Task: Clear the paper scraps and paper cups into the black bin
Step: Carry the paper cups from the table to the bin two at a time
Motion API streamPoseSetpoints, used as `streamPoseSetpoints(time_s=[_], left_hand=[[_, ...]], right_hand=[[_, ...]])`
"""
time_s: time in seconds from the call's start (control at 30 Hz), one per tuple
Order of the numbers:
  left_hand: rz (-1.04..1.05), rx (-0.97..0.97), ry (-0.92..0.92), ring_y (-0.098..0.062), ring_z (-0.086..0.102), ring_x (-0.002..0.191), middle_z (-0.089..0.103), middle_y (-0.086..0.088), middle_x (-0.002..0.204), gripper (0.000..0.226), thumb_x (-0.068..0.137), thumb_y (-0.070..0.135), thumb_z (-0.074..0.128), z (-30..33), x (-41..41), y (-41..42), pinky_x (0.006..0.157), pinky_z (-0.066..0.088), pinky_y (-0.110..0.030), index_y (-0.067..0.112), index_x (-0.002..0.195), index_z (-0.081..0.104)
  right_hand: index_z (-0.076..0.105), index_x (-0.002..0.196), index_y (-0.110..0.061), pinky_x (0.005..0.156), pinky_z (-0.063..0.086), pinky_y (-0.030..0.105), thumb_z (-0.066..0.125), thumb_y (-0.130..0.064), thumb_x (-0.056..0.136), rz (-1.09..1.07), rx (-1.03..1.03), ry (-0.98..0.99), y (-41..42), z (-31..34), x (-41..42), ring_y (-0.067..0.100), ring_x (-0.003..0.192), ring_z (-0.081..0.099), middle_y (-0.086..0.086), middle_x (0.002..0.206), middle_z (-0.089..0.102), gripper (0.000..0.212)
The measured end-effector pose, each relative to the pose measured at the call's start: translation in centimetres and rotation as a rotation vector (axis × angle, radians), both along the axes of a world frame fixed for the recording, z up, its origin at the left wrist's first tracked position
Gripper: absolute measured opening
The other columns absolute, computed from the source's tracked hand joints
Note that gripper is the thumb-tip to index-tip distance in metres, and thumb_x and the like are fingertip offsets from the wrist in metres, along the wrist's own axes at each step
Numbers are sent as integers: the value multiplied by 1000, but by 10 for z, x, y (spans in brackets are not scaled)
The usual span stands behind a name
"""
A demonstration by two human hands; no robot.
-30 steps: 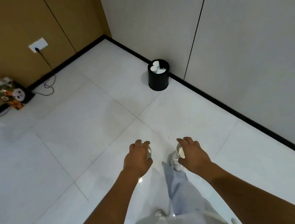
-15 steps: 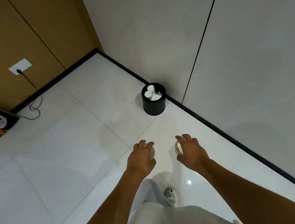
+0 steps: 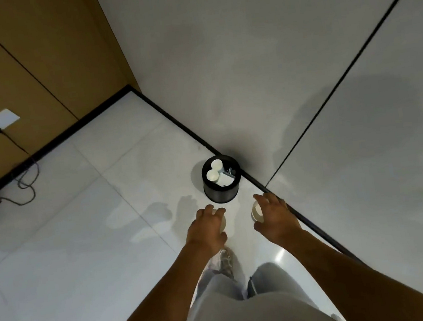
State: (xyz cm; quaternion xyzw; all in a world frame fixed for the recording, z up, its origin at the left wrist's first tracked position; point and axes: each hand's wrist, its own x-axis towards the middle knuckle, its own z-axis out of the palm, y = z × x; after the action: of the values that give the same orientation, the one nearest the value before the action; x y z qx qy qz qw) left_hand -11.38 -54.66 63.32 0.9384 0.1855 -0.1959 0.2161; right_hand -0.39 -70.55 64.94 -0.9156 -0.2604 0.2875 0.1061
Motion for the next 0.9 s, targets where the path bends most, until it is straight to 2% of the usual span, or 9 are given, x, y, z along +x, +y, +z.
streamPoseSetpoints(time_s=[0.23, 0.43, 0.63, 0.9], left_hand=[[134, -39, 14, -24, 34, 128, 33, -3, 144, 59, 86, 28, 59, -4, 78, 53, 91, 46, -36, 23, 140, 35], [404, -121, 6, -22, 39, 125, 37, -2, 139, 59, 89, 33, 60, -29, 150, 73, 94, 49, -36, 24, 141, 34], [710, -172, 6, -22, 37, 129, 38, -3, 142, 62, 89, 36, 62, -65, 213, 78, 98, 45, -35, 22, 142, 35], [845, -184, 36, -25, 34, 132, 36, -5, 143, 62, 88, 33, 63, -151, 255, 106, 95, 46, -38, 21, 142, 34]], right_hand=[[26, 149, -20, 99, 46, 37, 66, -28, 86, 75, -21, 52, 55, -8, 93, 28, 132, 34, 5, 150, 29, 74], [26, 149, -21, 100, 44, 37, 66, -28, 87, 256, -68, 90, 102, -30, 187, 27, 130, 35, 5, 150, 28, 75], [26, 150, -21, 98, 43, 35, 66, -28, 89, 434, -121, 118, 146, -67, 268, 28, 131, 36, 4, 151, 28, 73], [32, 144, -15, 101, 42, 38, 64, -22, 87, 551, -160, 173, 215, -143, 315, 31, 127, 39, 9, 145, 33, 66]])
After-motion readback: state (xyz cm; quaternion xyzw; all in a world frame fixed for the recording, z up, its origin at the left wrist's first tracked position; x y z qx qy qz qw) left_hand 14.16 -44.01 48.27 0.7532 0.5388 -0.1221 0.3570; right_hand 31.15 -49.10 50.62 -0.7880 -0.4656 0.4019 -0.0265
